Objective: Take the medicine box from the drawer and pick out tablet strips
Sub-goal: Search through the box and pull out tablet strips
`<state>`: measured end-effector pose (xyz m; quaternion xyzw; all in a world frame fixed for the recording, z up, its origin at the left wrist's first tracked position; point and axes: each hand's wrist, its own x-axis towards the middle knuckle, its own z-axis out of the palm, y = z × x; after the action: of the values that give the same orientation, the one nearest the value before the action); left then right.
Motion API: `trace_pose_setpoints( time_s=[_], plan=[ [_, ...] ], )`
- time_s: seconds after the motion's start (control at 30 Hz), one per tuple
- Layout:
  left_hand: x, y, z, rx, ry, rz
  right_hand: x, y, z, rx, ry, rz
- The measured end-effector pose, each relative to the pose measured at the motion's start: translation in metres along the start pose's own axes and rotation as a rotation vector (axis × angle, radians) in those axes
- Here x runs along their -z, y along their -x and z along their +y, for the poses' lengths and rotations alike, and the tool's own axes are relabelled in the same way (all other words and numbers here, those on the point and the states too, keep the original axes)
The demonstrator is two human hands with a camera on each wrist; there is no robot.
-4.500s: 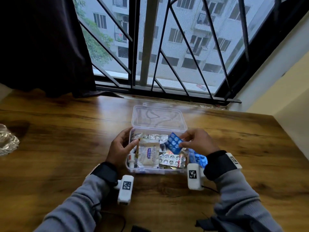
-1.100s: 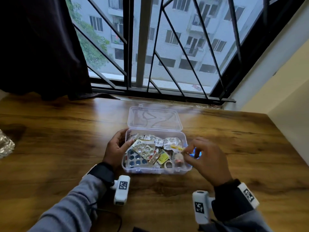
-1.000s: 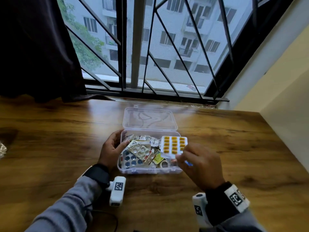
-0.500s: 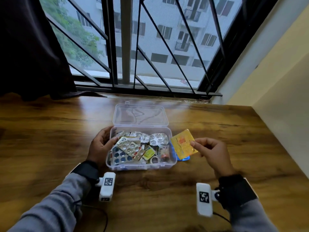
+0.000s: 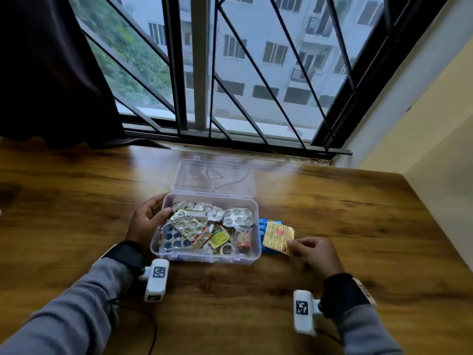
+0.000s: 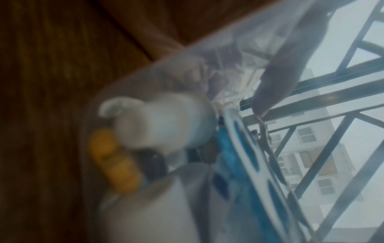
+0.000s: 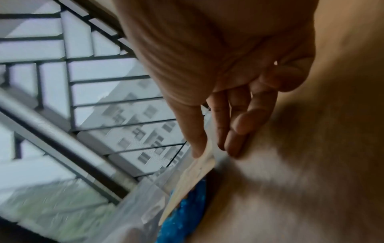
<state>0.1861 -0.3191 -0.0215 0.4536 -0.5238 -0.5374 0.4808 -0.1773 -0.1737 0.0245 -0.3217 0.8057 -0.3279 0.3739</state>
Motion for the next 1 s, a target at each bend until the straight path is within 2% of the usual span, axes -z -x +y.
trace_pose_setpoints(
  time_s=[0.1,0.2,0.27,0.37,0.6,0.77,0.87,1.0],
  plan=[
    [-0.005,0.000,0.003,-0.006,-0.011,0.020,0.001,-0.010,-0.022,0.197,0.156,0.070],
    [-0.006,0.001,0.006,0.003,-0.036,0.036,-0.013,-0.030,-0.059,0.342,0.143,0.013],
    [-0.004,0.002,0.008,-0.008,-0.068,0.023,-0.029,-0.053,-0.080,0.332,0.116,-0.065],
    [-0.004,0.003,0.010,-0.002,-0.100,-0.019,-0.050,-0.080,-0.103,0.228,0.128,-0.162],
    [0.002,-0.001,0.018,0.107,-0.170,-0.119,-0.076,-0.116,-0.127,0.189,0.146,-0.129],
    [-0.004,-0.003,0.033,0.212,-0.244,-0.265,-0.074,-0.118,-0.123,0.158,0.073,-0.158],
    [-0.011,-0.009,0.037,0.246,-0.451,-0.226,-0.068,-0.113,-0.122,0.208,-0.027,-0.167],
    [-0.026,-0.005,0.030,0.253,-0.525,-0.079,-0.060,-0.100,-0.119,0.344,-0.111,-0.141]
  ],
)
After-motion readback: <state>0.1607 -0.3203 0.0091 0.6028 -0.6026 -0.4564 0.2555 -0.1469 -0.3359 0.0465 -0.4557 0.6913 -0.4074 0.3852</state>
